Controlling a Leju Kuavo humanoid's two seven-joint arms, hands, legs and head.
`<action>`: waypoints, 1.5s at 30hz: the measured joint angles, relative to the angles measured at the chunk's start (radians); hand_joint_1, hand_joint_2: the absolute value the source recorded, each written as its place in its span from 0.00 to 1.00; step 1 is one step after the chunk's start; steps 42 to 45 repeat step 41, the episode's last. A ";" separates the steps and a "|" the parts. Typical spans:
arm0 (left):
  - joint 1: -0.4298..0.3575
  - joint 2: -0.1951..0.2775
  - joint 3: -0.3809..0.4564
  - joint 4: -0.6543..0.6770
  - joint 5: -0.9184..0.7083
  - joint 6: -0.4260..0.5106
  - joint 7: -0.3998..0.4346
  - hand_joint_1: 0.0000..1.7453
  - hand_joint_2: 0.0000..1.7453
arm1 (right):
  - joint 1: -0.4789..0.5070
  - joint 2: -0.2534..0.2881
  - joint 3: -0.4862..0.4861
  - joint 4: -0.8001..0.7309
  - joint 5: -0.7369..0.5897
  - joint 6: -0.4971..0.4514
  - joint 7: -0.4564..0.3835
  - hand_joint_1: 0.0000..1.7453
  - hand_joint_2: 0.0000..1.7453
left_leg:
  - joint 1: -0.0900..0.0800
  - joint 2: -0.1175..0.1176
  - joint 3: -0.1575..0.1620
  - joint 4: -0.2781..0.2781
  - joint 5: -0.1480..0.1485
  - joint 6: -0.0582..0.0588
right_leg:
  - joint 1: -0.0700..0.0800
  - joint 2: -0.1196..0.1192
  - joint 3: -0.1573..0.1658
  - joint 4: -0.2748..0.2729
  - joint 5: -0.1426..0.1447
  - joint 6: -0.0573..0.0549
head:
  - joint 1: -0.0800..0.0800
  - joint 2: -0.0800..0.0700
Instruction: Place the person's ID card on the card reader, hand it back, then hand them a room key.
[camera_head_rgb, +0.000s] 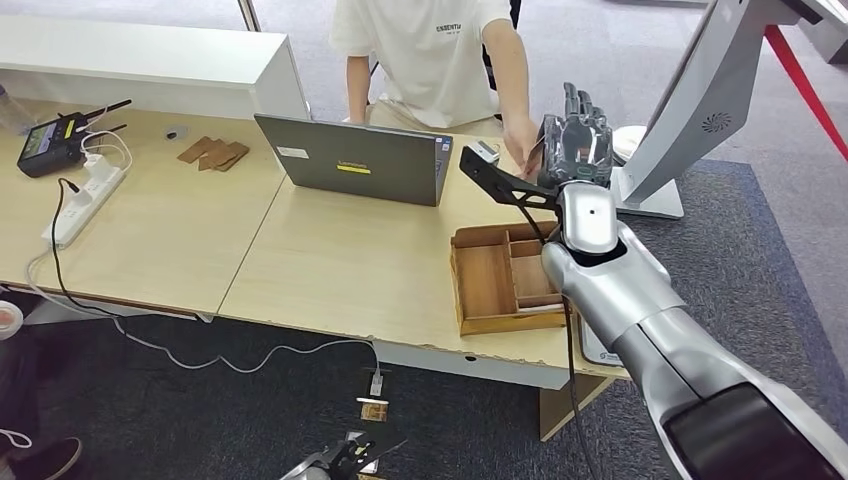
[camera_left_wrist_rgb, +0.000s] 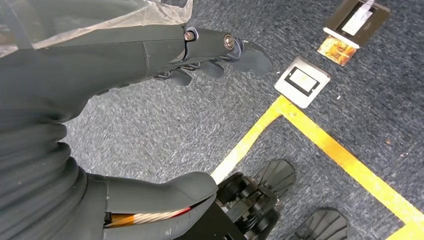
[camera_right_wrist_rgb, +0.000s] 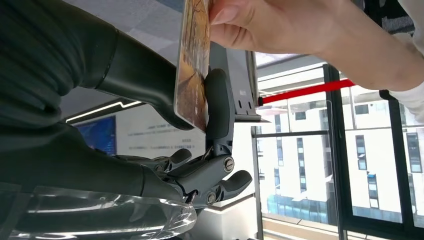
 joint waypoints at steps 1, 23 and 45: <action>0.000 -0.001 -0.002 0.000 -0.002 -0.001 0.000 0.00 1.00 | -0.002 0.001 0.002 0.010 0.000 0.003 0.004 1.00 1.00 | 0.000 0.000 0.000 0.000 0.000 0.000 | 0.000 0.000 0.000 0.000 0.000 0.000 | 0.000 0.000; 0.001 -0.003 -0.022 0.000 0.002 -0.003 0.003 0.00 1.00 | -0.030 -0.014 0.040 0.083 -0.054 -0.117 -0.001 0.00 1.00 | 0.000 0.000 0.000 0.000 0.000 0.000 | 0.000 0.000 0.000 0.001 0.000 0.000 | 0.000 0.000; 0.074 0.014 0.043 0.002 0.114 0.129 0.001 0.00 1.00 | 0.302 -0.024 -0.289 -0.322 -0.140 -0.352 -0.379 0.00 1.00 | 0.001 0.000 0.001 0.000 -0.001 0.000 | 0.001 0.000 0.001 -0.001 0.000 0.000 | 0.000 0.000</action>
